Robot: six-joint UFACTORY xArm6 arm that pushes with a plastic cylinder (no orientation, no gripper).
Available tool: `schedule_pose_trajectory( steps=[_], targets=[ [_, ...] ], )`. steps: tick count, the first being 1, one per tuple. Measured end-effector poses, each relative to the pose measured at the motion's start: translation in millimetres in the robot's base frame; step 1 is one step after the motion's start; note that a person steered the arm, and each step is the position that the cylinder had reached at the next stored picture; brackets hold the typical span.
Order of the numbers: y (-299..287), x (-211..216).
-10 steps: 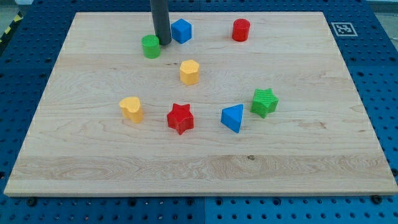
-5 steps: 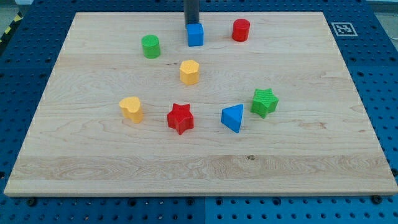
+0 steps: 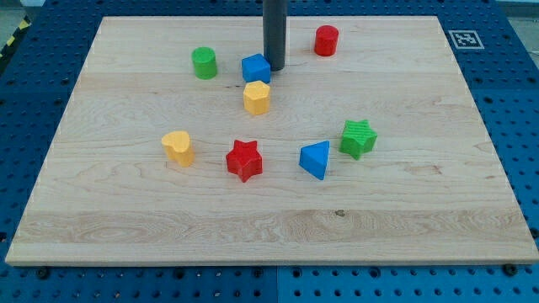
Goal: Push the blue cube to the left side of the yellow heart
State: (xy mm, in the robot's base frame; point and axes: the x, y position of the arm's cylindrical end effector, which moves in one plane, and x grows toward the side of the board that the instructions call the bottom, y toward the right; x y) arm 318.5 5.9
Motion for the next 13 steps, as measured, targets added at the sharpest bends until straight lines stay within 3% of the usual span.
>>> schedule_pose_trajectory(
  steps=[4, 6, 13],
  targets=[
    [-17.4, 1.6],
    [-25.7, 33.5],
    [-140.7, 33.8]
  ],
)
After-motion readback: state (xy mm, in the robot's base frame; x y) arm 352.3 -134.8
